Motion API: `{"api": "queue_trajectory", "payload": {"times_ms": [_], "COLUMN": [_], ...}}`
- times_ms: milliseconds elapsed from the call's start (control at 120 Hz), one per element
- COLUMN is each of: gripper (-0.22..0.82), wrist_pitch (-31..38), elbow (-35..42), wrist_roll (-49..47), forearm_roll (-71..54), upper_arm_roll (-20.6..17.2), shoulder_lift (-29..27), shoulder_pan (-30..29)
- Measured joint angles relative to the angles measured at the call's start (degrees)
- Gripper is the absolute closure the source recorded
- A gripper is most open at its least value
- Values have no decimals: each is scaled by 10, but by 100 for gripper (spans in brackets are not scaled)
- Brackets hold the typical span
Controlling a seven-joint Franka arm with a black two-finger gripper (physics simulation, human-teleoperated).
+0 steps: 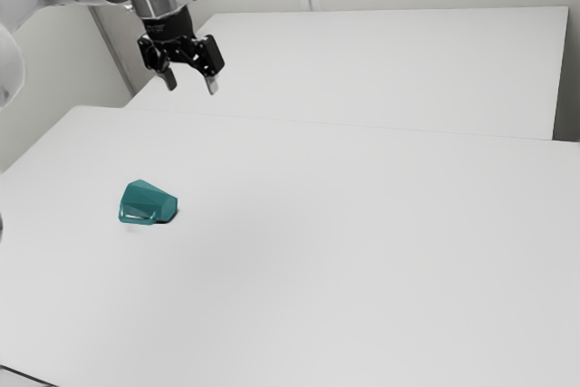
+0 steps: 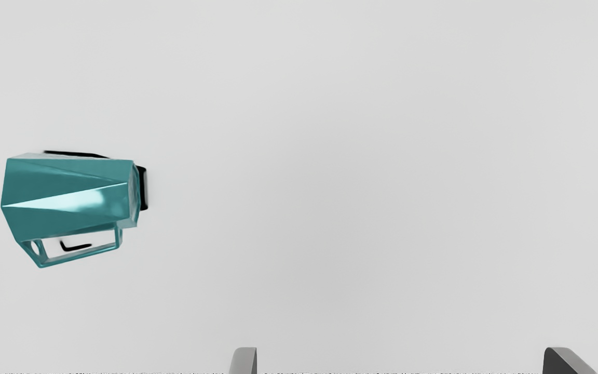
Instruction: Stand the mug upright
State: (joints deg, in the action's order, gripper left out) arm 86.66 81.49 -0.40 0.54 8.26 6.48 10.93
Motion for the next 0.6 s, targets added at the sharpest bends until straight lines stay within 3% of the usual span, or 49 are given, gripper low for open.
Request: {"api": "queue_trajectory", "payload": {"times_ms": [167,600], "gripper": [0,0], "wrist_pitch": [-8,-106], "elbow": [-2,-6], "wrist_roll": [-2,-4], "forearm_roll": [7,212], "upper_arm_roll": [19,260], "shoulder_lift": [2,13], "shoulder_pan": [2,-9]}}
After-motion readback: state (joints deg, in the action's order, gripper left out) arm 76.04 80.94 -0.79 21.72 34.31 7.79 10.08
